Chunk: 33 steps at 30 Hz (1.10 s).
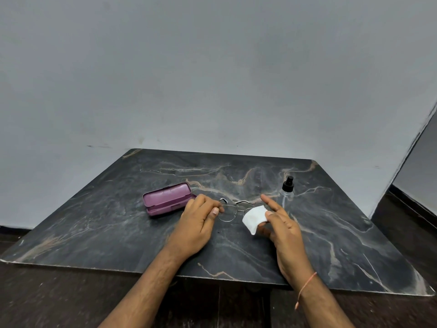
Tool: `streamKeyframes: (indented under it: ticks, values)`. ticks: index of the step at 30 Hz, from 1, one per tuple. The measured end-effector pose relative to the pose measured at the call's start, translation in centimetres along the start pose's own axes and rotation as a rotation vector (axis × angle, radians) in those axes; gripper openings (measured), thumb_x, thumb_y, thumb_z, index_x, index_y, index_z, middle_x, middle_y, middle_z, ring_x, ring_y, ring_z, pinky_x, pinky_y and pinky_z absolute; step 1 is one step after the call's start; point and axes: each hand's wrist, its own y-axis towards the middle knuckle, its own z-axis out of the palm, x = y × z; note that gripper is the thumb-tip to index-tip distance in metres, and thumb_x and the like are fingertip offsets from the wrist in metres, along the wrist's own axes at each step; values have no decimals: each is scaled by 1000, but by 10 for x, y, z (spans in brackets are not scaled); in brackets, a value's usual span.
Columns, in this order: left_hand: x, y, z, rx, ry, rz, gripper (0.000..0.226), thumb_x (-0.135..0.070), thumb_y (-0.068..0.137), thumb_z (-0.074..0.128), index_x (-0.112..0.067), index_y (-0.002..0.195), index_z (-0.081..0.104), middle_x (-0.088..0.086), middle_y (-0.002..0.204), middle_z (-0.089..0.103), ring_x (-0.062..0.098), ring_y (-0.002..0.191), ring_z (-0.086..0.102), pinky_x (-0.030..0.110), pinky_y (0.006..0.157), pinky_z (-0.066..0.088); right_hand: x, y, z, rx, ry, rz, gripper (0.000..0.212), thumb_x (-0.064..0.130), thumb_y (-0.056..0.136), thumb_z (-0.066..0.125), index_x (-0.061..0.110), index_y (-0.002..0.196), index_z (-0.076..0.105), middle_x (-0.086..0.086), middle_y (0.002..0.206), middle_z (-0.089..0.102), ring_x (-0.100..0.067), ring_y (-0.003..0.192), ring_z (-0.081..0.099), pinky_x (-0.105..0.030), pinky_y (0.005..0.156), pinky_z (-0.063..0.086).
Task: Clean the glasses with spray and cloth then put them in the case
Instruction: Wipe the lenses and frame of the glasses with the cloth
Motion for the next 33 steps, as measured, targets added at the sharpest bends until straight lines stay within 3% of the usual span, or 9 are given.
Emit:
streamKeyframes:
  ticks: [3, 6, 8, 11, 16, 19, 23, 30, 33]
  values:
    - [0, 1, -1, -3, 22, 18, 22, -17, 115, 54, -26, 116, 74, -16, 111, 61, 17, 109, 58, 30, 102, 44, -2, 0, 1, -23, -31, 30, 40, 8, 106, 59, 26, 83, 87, -3, 145, 69, -31, 127, 66, -60, 113, 49]
    - [0, 0, -2, -7, 31, -6, 20, -17, 113, 58, -27, 116, 76, -18, 110, 62, 13, 110, 57, 21, 99, 42, -2, 0, 3, -85, -106, 71, 24, 32, 88, 65, 26, 80, 87, -1, 137, 75, -27, 112, 71, -58, 108, 55]
    - [0, 0, -2, -6, 47, -19, 20, -18, 113, 60, -28, 117, 76, -19, 111, 62, 11, 110, 57, 19, 98, 41, -2, 0, 4, -117, -160, 76, 28, 42, 82, 63, 26, 83, 86, 6, 131, 77, -25, 113, 74, -56, 107, 57]
    - [0, 1, -2, 21, 75, -35, 18, -21, 113, 59, -29, 117, 75, -20, 112, 61, 9, 110, 55, 15, 97, 39, -5, 1, 2, -145, -173, 75, 34, 52, 78, 62, 30, 89, 86, 2, 126, 78, -24, 105, 73, -54, 107, 58]
    - [0, -1, -1, 69, 126, -57, 17, -28, 112, 59, -33, 118, 74, -22, 114, 61, 7, 107, 51, 21, 95, 43, -9, 2, -4, -199, -104, 77, 29, 40, 92, 63, 22, 97, 85, 1, 100, 82, -23, 95, 73, -40, 92, 59]
    - [-1, -2, 0, 96, 156, -64, 17, -31, 111, 60, -35, 118, 75, -21, 114, 63, 7, 106, 50, 32, 96, 51, -9, 2, -6, -200, -67, 82, 30, 24, 106, 61, 20, 89, 85, -4, 104, 82, -16, 97, 73, -40, 91, 58]
    - [0, -2, -1, 101, 188, -69, 19, -34, 110, 60, -36, 119, 76, -21, 111, 62, 6, 105, 50, 38, 97, 53, -2, -1, -4, -182, -43, 92, 35, 21, 109, 59, 23, 89, 87, -3, 102, 84, -14, 98, 76, -40, 90, 59]
    - [-3, -5, -3, 40, 147, -26, 33, -42, 104, 62, -42, 136, 67, -25, 106, 57, 4, 106, 53, 32, 97, 51, -1, -5, 1, -113, -135, 41, 36, 20, 110, 60, 33, 89, 87, 4, 102, 84, -10, 97, 77, -38, 84, 62]
    - [-7, -7, -6, -36, 96, 20, 35, -42, 103, 65, -41, 138, 65, -24, 103, 55, 4, 104, 57, 24, 92, 50, -3, -5, 2, -56, -209, 9, 25, 34, 106, 65, 31, 92, 86, 4, 105, 83, -13, 96, 76, -38, 81, 62]
